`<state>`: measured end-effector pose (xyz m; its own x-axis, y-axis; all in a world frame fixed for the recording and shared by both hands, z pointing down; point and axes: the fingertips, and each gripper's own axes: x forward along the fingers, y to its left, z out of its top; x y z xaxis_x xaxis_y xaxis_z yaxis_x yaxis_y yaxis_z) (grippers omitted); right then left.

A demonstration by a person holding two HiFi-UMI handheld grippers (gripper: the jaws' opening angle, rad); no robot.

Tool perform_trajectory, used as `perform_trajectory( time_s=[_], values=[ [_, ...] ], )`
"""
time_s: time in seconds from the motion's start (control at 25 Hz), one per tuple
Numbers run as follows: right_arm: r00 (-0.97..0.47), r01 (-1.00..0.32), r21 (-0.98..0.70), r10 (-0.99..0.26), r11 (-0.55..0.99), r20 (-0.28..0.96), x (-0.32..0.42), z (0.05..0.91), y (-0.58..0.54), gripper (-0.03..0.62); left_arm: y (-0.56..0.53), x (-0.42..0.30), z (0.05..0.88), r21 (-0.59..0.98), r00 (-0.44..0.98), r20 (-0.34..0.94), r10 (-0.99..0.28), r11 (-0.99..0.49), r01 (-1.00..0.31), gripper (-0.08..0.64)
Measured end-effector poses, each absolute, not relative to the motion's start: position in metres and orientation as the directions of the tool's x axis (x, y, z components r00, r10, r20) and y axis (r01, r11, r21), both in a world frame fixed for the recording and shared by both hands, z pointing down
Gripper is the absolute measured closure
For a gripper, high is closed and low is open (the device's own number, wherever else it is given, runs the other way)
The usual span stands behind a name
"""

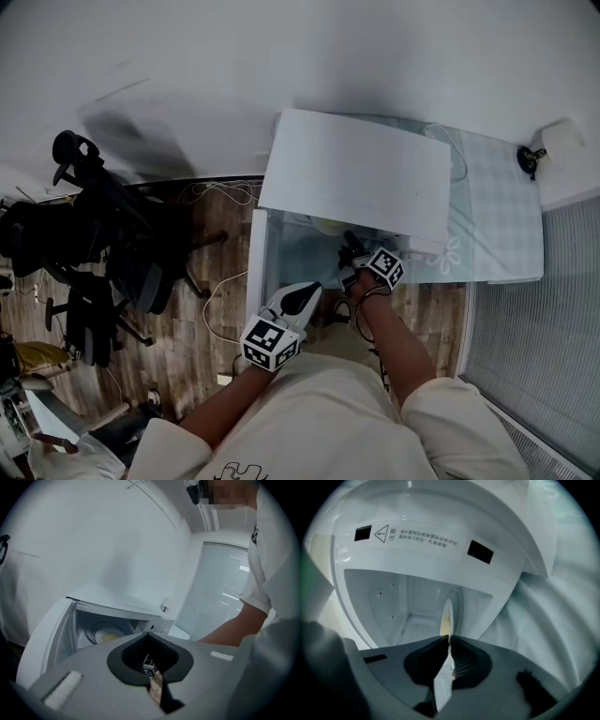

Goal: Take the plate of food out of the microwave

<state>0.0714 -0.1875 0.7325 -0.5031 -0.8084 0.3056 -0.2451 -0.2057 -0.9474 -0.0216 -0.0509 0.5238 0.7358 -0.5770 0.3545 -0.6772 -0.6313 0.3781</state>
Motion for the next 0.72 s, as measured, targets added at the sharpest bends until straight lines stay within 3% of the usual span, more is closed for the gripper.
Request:
perform_trajectory(
  time_s=[0.16,0.24,0.72],
  values=[
    [-0.501,-0.243,-0.948,-0.810,-0.207,0.305,0.073,0.734,-0.188,0.569,-0.049,-0.020,0.524,0.381,0.738,0.352,-0.576,-0.632,-0.675,0.558],
    [-0.503,-0.243,-0.948,-0.809,-0.207,0.305,0.072,0.736,-0.189,0.534,-0.049,-0.021,0.525,0.383,0.736,0.354,-0.577,-0.629,-0.677,0.558],
    [-0.494,-0.245,-0.946,-0.813,-0.211,0.309,0.069,0.740,-0.202,0.534,-0.044,-0.025,0.523,0.388,0.734,0.355,-0.579,-0.623,-0.679,0.558]
  ],
)
